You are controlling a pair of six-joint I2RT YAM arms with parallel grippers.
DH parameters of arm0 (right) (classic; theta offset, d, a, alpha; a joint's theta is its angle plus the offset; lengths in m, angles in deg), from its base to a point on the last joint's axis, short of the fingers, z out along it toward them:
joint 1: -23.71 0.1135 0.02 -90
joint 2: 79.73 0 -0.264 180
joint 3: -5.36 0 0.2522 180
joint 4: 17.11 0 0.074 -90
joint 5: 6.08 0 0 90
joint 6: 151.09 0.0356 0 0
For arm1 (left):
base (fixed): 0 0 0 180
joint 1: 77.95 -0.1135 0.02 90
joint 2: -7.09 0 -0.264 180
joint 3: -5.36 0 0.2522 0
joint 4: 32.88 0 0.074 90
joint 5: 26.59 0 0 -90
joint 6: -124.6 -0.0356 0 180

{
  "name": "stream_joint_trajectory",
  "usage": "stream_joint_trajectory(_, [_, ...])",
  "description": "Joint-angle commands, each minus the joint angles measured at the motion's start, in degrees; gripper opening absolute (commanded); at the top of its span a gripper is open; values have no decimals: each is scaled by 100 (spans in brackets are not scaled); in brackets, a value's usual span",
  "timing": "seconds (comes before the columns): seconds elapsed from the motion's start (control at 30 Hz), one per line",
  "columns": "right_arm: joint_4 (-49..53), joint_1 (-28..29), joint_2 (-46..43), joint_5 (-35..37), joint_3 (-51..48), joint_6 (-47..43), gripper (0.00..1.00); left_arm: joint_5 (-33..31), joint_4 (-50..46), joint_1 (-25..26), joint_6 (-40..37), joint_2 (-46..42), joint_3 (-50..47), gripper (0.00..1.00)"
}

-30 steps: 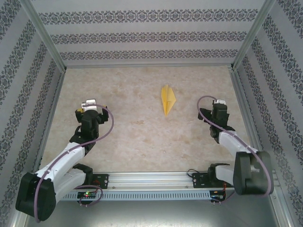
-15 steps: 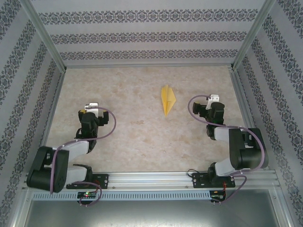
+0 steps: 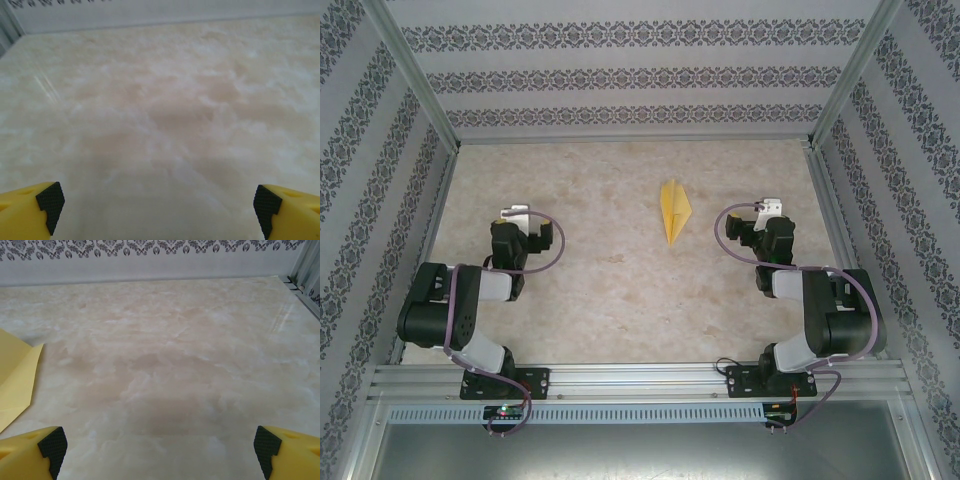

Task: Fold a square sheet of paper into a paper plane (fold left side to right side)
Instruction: Reset both arms

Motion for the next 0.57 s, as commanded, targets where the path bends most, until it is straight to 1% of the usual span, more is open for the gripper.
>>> stream_joint_trajectory(0.0, [-239,42,31,-35,-62,-99,98,130,-203,-80,174,4,38,100])
stream_joint_trajectory(0.53, [-203,148,27,193,-44,-168,98,141,-182,-85,175,3,29,100])
